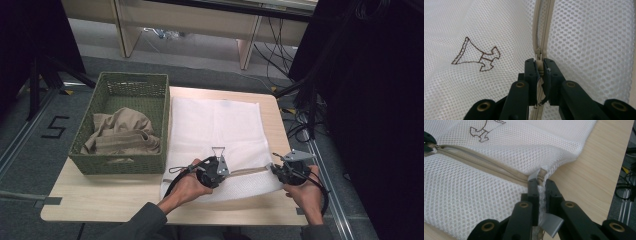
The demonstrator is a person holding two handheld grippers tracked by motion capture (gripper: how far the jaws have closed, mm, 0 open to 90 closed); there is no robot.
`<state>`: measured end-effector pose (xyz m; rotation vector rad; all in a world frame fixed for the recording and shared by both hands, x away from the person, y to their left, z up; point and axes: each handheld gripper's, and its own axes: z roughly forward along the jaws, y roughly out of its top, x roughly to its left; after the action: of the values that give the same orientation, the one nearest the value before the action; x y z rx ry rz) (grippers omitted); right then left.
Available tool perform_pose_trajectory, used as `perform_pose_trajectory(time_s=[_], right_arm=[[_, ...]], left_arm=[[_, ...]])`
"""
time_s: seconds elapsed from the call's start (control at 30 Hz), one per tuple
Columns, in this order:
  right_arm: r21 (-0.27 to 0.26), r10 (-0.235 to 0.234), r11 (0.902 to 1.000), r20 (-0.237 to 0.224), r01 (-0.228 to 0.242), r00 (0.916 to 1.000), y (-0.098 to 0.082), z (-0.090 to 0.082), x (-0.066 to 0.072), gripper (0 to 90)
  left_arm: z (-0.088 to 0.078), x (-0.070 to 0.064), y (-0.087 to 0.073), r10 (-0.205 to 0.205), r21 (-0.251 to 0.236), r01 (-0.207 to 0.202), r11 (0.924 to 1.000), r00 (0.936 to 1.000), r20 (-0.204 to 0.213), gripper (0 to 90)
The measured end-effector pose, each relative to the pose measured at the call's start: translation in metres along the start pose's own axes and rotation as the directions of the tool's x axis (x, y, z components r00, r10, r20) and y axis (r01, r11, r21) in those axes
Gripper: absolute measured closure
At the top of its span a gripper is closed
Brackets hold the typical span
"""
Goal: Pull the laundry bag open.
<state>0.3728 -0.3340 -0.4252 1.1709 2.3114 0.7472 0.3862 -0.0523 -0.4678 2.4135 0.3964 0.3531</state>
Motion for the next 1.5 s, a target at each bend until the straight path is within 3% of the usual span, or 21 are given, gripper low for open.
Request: perform_pose_trajectory(time_s=[0.4,0.93,1.5], right_arm=[[0.028,-0.007,0.9996,0.018,0.006,0.9998,-0.002,0.003,0.0,85.2],[0.051,-0.015,0.9986,0.023,0.013,0.9996,-0.004,0.007,-0.001,85.0],[0.071,-0.027,0.9972,0.03,0.025,0.9992,-0.005,0.009,-0.002,85.0]], left_arm=[[-0.013,0.005,-0.023,-0.031,0.014,0.031,0.9994,0.9993,-0.022,81.6],[-0.034,0.008,-0.045,-0.033,0.034,0.035,0.9988,0.997,-0.069,81.5],[-0.05,0.01,-0.064,-0.028,0.066,0.034,0.9972,0.9955,-0.09,81.5]])
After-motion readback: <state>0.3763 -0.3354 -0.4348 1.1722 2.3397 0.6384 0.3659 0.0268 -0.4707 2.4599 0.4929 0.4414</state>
